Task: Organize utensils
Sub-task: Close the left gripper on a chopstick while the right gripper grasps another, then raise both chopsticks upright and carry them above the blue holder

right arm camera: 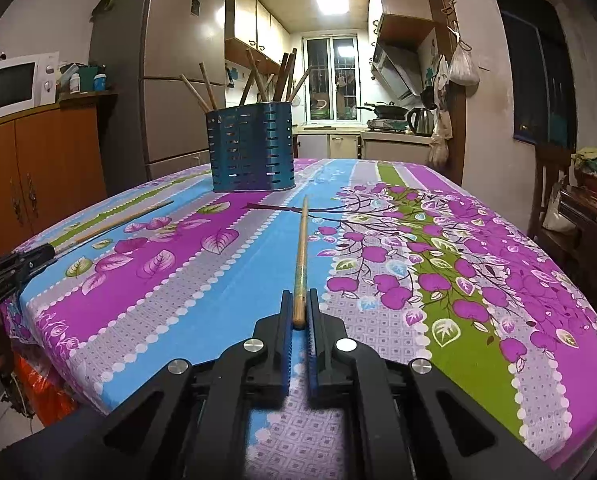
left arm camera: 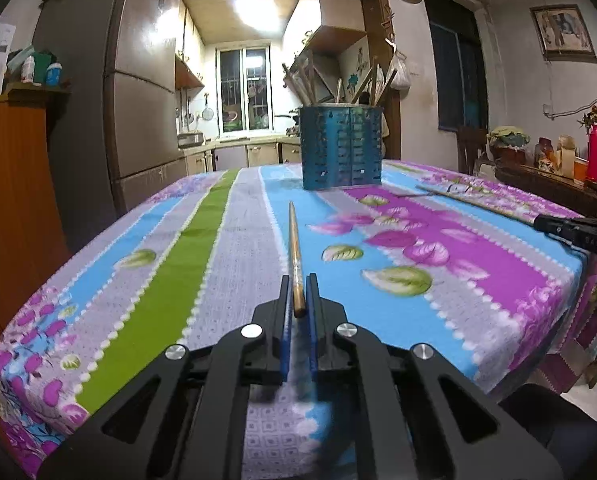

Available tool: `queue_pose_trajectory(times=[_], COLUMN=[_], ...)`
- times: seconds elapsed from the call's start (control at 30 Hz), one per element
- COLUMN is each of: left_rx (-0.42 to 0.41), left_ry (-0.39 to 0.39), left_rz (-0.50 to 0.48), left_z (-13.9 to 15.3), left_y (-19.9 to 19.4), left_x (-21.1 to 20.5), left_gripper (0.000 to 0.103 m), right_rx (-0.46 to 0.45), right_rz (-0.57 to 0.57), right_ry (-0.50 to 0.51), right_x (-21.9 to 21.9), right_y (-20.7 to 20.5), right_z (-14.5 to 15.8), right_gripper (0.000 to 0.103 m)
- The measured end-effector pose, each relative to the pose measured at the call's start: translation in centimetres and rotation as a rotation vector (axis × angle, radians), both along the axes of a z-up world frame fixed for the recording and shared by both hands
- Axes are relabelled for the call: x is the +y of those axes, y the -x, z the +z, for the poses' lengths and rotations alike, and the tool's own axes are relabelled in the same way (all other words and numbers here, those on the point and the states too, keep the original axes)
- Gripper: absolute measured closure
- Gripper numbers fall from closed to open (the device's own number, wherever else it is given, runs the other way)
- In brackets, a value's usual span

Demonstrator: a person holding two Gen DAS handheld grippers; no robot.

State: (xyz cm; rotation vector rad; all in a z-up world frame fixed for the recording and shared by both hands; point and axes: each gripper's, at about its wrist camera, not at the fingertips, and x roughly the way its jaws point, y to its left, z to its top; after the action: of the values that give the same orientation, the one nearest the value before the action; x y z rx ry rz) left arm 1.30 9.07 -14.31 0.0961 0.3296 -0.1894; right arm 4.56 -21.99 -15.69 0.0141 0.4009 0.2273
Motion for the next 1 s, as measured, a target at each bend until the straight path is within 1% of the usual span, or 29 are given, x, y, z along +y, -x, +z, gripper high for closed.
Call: queue_pose_trajectory(times=[0.1, 0.17, 0.27, 0.37, 0.5, 0.63, 0.73, 0.87, 1.0], left_rx=[-0.039, -0.079, -0.141, -0.192, -0.237, -0.262, -0.26, -0.252, -0.242], left_ry=[-0.009, -0.013, -0.019, -0.029, -0.032, -0.035, -0.022, -0.014, -0.005], left_rz=[-0.009, -0.017, -0.034, -0.049, -0.065, -0.086, -0.101, -0.124, -0.137], left_z=[1.6, 3.2, 5.6, 7.3, 9.0, 11.0, 12.1, 13.9, 15.2], left_y=[0.4, 0.7, 1.1, 1.0, 0.0, -1.8, -3.3, -5.6, -7.0], left_x=[-0.5, -0.9, -1.6, -2.2, -2.8, -3.6, -4.0, -4.7, -5.3], left_gripper=[0.098, 0.098, 0.098, 0.098, 0.098, 0.098, 0.098, 0.098, 0.098], right_rx=[-0.018, -0.037, -0.082, -0.138, -0.19, -0.24, -0.261, -0.266, -0.252], right_rz=[0.006, 0.009, 0.016, 0.035, 0.052, 0.08, 0.103, 0.135, 0.153], right_ry=[-0.003, -0.009, -0.01, 0.002, 0.004, 0.017, 0.024, 0.033, 0.023], right_x=[0.0, -0.1, -0.1, 0.0, -0.1, 0.1, 0.5, 1.2, 1.5], right_y=[0.6, 1.0, 1.8, 2.3, 1.8, 0.6, -0.3, -2.1, -4.1], right_z=[1.0, 2.0, 4.3, 7.0, 9.9, 13.0, 14.9, 17.3, 19.2], right_gripper=[0.095, 0.095, 0.095, 0.096, 0.096, 0.096, 0.096, 0.096, 0.096])
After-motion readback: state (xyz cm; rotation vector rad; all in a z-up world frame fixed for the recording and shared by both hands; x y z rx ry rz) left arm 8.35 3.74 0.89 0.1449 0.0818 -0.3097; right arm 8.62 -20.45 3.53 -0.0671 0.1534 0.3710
